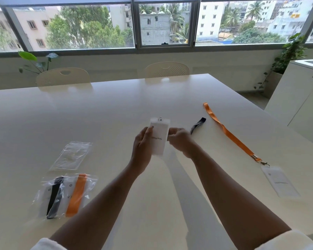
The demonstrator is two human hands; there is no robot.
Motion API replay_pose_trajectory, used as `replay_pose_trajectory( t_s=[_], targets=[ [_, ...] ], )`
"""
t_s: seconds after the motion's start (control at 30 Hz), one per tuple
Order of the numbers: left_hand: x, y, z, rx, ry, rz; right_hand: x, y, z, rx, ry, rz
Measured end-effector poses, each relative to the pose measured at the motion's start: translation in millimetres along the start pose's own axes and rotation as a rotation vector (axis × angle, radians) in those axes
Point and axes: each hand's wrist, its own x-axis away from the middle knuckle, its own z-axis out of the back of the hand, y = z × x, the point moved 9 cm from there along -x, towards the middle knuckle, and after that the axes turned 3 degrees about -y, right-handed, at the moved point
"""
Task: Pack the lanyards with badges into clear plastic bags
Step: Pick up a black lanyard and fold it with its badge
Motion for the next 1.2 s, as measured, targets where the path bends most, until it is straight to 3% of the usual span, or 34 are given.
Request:
replay_pose_trajectory(
  t_s=[0.2, 0.53, 0.8, 1.03, 1.2],
  targets=[
    [-11.5, 4.1, 10.1, 0.020, 0.123, 0.073, 4.8, -4.5, -34.0, 0.177, -0.251, 0.066],
    [-33.7, 14.1, 41.1, -0.081, 0.264, 0.034, 28.7, -23.0, -59.8, 0.032, -0.581, 0.110],
    [-35.6, 27.8, 46.8, -0.335, 0.278, -0.022, 36.7, -41.0, -65.9, -0.199, -0.752, 0.121],
    [-27.3, 25.6, 34.2, -0.652, 0.107, -0.083, 19.1, -65.9, -30.5, -0.580, -0.528, 0.201],
    [-17.9, 16.4, 29.5, -0.816, 0.040, -0.113, 4.5, -61.4, -10.0, -0.602, -0.294, 0.152]
  ],
)
